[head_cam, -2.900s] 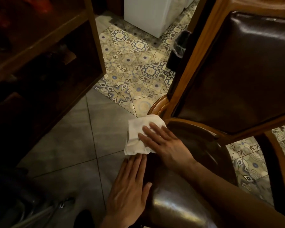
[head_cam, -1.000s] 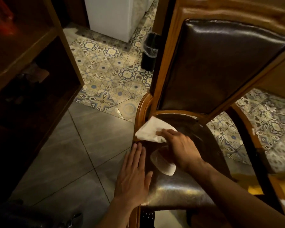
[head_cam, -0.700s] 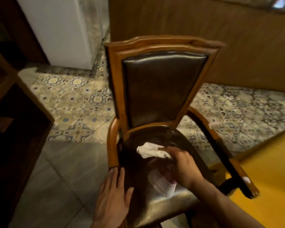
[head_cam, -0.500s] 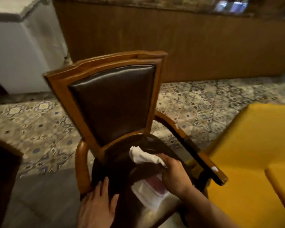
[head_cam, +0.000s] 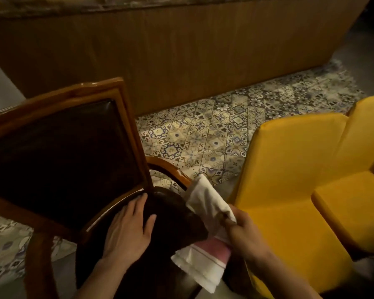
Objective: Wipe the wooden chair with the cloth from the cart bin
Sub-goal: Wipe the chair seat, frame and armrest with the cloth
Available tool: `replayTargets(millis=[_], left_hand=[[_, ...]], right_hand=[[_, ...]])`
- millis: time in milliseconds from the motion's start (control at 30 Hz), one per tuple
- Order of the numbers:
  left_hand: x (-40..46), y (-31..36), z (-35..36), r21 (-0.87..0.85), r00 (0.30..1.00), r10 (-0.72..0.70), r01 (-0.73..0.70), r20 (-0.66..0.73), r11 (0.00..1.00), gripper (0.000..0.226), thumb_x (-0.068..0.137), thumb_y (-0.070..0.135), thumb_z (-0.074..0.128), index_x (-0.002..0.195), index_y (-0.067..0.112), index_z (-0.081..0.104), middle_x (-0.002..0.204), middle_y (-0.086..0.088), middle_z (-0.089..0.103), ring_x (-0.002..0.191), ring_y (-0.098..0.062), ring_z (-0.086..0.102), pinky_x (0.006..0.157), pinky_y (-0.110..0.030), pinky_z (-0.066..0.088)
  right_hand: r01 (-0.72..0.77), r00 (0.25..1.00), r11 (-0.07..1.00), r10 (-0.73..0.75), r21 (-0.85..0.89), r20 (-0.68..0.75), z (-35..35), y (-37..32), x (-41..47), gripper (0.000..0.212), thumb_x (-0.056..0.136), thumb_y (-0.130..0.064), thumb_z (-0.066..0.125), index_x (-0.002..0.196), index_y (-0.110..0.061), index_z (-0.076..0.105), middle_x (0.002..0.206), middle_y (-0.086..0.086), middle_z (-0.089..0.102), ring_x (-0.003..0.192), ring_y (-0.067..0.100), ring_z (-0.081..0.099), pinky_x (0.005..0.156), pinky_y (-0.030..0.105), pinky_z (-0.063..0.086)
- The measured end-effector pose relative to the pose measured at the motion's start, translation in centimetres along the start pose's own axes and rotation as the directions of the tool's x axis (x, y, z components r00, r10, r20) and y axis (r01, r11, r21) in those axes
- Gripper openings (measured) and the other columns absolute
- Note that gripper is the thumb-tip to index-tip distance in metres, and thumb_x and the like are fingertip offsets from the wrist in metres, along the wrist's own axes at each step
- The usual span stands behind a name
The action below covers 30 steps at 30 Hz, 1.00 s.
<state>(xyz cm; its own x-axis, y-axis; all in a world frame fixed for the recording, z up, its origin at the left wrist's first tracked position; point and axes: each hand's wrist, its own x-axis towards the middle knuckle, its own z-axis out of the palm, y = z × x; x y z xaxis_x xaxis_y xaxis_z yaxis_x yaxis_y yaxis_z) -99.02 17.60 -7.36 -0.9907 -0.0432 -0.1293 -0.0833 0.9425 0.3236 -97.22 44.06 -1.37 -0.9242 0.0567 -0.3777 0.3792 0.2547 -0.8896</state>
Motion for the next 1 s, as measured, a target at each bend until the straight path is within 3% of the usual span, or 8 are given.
replayTargets(millis=[167,333,500,600,667,733,867,1000], left_hand=[[6.7,1.3,0.9,0.08,0.994,0.11,-0.107,-0.027,0.991,0.071,0.096,0.052,0.047,0.156,0.028,0.016,0.162,0.001,0.029,0.147,-0.02,0.029,0.118,-0.038,0.024],[14.2,1.5,2.8,0.113,0.97,0.243,-0.243,0.013,0.963,0.083,0.093,0.047,0.057,0.158,0.023,0.012,0.165,-0.002,0.022,0.151,-0.02,0.02,0.121,-0.036,0.015],[20.1,1.2,5.8,0.1,0.937,0.336,-0.345,0.099,0.933,0.093,0.089,0.036,0.064,0.16,0.022,0.004,0.168,0.001,0.01,0.154,-0.019,0.007,0.125,-0.037,0.004],[22.8,0.2,7.5,0.142,0.914,0.365,-0.39,0.174,0.91,0.094,0.091,0.032,0.06,0.159,0.018,-0.003,0.169,-0.002,-0.003,0.154,-0.017,-0.008,0.125,-0.039,0.0],[24.3,-0.8,8.3,0.174,0.907,0.354,-0.395,0.227,0.902,0.096,0.09,0.032,0.06,0.158,0.015,-0.006,0.169,-0.004,-0.007,0.153,-0.017,-0.014,0.125,-0.038,-0.003],[25.0,-1.7,9.0,0.149,0.892,0.379,-0.422,0.247,0.894,0.101,0.086,0.03,0.064,0.158,0.014,-0.004,0.168,-0.005,-0.006,0.153,-0.018,-0.014,0.124,-0.037,-0.004],[25.1,-3.5,9.7,0.111,0.866,0.458,-0.485,0.203,0.867,0.103,0.087,0.022,0.057,0.154,0.017,-0.021,0.164,0.001,-0.025,0.149,-0.013,-0.027,0.124,-0.035,-0.008],[25.3,-4.3,9.9,0.048,0.845,0.5,-0.516,0.189,0.855,0.1,0.087,0.022,0.057,0.156,0.013,-0.015,0.165,0.0,-0.021,0.15,-0.011,-0.023,0.124,-0.033,-0.009]], right_hand=[[-0.044,0.994,0.99,0.057,0.136,-0.094,-2.5,-0.5,2.5,0.027,0.101,-0.013,0.054,0.088,-0.027,0.072,0.069,-0.014,0.074,0.057,-0.002,0.066,0.043,0.015,0.045],[0.021,0.991,0.998,-0.014,0.053,-0.132,-2.0,-1.8,5.9,0.042,0.101,-0.015,0.052,0.092,-0.052,0.07,0.085,-0.019,0.076,0.081,0.004,0.07,0.07,0.034,0.057],[0.202,0.959,0.959,-0.235,-0.2,-0.156,0.7,-2.3,11.7,0.031,0.097,-0.006,0.049,0.108,-0.028,0.068,0.094,-0.011,0.074,0.089,0.004,0.066,0.07,0.031,0.053],[0.343,0.901,0.87,-0.411,-0.354,-0.139,3.4,-2.9,14.9,0.048,0.089,0.002,0.052,0.126,-0.027,0.062,0.114,-0.011,0.071,0.103,-0.001,0.062,0.078,0.017,0.049],[0.359,0.888,0.793,-0.453,-0.492,-0.082,5.3,-2.5,17.1,0.066,0.079,0.004,0.056,0.14,-0.022,0.053,0.136,0.002,0.061,0.125,0.018,0.055,0.097,0.033,0.048],[0.321,0.909,0.687,-0.416,-0.652,0.009,7.1,-1.7,19.1,0.077,0.078,0.0,0.06,0.149,-0.022,0.04,0.153,0.01,0.044,0.141,0.031,0.037,0.112,0.046,0.036],[0.359,0.929,0.447,-0.252,-0.819,0.27,10.8,0.9,21.7,0.073,0.094,-0.008,0.043,0.157,-0.027,0.012,0.167,0.006,0.007,0.152,0.03,0.001,0.122,0.049,0.008],[0.388,0.921,0.289,-0.085,-0.875,0.381,12.0,3.2,22.0,0.072,0.097,-0.01,0.038,0.157,-0.024,0.0,0.167,0.002,-0.01,0.152,0.031,-0.008,0.121,0.052,0.002]])
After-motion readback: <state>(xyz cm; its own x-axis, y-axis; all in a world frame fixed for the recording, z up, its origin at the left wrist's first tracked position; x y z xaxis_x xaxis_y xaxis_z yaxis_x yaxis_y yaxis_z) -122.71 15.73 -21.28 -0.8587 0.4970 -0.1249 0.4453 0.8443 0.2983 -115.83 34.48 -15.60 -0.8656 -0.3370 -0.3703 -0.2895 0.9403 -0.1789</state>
